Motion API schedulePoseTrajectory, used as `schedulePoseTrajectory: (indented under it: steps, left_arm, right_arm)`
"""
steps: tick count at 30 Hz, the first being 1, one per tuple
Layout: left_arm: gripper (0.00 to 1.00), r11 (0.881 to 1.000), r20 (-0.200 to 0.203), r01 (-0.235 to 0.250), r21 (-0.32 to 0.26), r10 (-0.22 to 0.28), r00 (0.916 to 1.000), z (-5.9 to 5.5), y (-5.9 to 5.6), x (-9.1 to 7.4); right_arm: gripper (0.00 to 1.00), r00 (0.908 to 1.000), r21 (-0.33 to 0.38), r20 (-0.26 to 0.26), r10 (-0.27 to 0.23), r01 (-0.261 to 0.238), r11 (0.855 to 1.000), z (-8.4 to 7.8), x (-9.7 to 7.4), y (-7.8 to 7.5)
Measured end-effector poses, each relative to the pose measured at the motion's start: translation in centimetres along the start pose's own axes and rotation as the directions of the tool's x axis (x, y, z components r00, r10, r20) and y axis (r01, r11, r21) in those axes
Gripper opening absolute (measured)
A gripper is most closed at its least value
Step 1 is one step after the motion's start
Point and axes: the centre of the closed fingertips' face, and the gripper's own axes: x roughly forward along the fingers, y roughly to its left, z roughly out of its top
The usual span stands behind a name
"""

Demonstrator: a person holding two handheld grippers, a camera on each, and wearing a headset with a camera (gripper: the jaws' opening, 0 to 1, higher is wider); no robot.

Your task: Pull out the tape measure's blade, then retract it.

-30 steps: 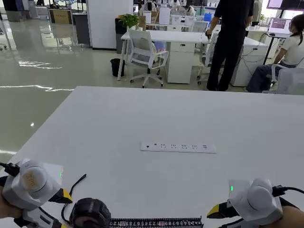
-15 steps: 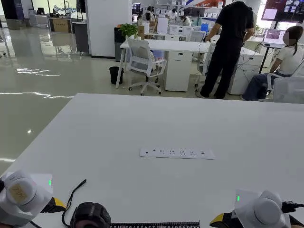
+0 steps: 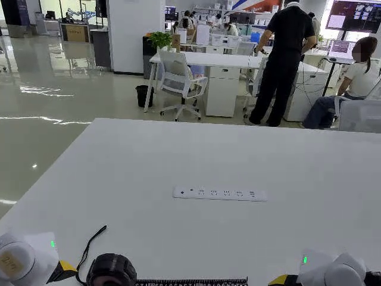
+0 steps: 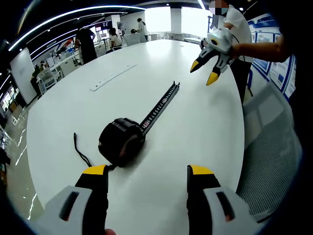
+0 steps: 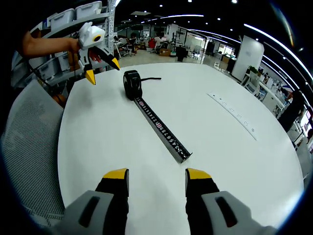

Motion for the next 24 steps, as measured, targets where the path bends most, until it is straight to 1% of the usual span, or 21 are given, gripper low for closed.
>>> schedulePoseTrajectory:
  steps: [1,3,4,6,7,9,11,13,16,18,19,21,22,24]
  left_arm:
    - [0.63,1.000,0.001,-0.001,-0.001,0.001,1.0000,-0.1,-0.2,0.0]
    - [0.64,1.000,0.002,-0.005,-0.013,0.005,1.0000,-0.3,-0.7,-0.1]
    - [0.65,1.000,0.009,-0.012,-0.026,0.013,0.9999,-0.3,-0.9,-0.3]
    - [0.67,0.999,0.022,-0.021,-0.044,0.022,0.9995,-0.2,-1.1,-0.4]
    - [0.68,0.998,0.027,-0.026,-0.053,0.027,0.9993,-0.1,-1.4,-0.7]
    - [0.69,0.996,0.039,-0.047,-0.078,0.050,0.9980,0.0,-1.6,-0.9]
    - [0.71,0.995,0.046,-0.054,-0.089,0.058,0.9973,0.0,-1.8,-1.1]
    - [0.72,0.993,0.054,-0.065,-0.101,0.071,0.9960,0.1,-2.0,-1.3]
    - [0.74,0.991,0.059,-0.082,-0.107,0.089,0.9943,0.4,-2.4,-1.5]
    - [0.75,0.989,0.064,-0.092,-0.112,0.099,0.9930,0.7,-2.7,-1.6]
    - [0.76,0.988,0.070,-0.100,-0.121,0.109,0.9916,0.9,-2.8,-1.7]
    - [0.77,0.982,0.079,-0.113,-0.149,0.126,0.9889,1.1,-2.9,-1.8]
    - [0.78,0.981,0.083,-0.116,-0.155,0.130,0.9881,1.2,-3.0,-1.8]
    - [0.79,0.979,0.087,-0.126,-0.164,0.141,0.9861,1.3,-3.2,-1.9]
  right_arm:
    - [0.48,1.0000,0.003,0.000,-0.005,0.005,1.000,-0.1,0.0,0.1]
    - [0.49,0.9996,0.032,0.010,-0.025,0.024,0.999,-0.1,-0.3,0.2]
    - [0.49,0.9993,0.045,0.016,-0.035,0.035,0.998,-0.2,-0.4,0.3]
    - [0.51,0.9990,0.049,0.016,-0.041,0.040,0.998,-0.3,-0.6,0.5]
    - [0.51,0.9984,0.055,0.011,-0.056,0.056,0.997,-0.5,-0.7,0.5]
    - [0.54,0.9972,0.071,0.022,-0.071,0.069,0.995,-0.4,-1.0,0.8]
    - [0.56,0.9953,0.091,0.031,-0.091,0.088,0.992,-0.3,-1.3,0.8]
    - [0.58,0.9943,0.109,0.037,-0.100,0.096,0.989,-0.3,-1.6,1.0]
    - [0.62,0.9914,0.129,0.038,-0.125,0.119,0.984,-0.2,-2.0,1.1]
    - [0.63,0.9874,0.164,0.051,-0.150,0.140,0.976,0.2,-2.4,1.1]
    - [0.64,0.9852,0.181,0.060,-0.161,0.148,0.972,0.4,-2.6,1.2]
    - [0.68,0.9832,0.188,0.059,-0.173,0.159,0.969,0.4,-2.7,1.3]
    - [0.69,0.9808,0.194,0.056,-0.187,0.173,0.966,0.4,-2.8,1.4]
    - [0.69,0.9790,0.202,0.062,-0.194,0.178,0.963,0.4,-3.0,1.7]
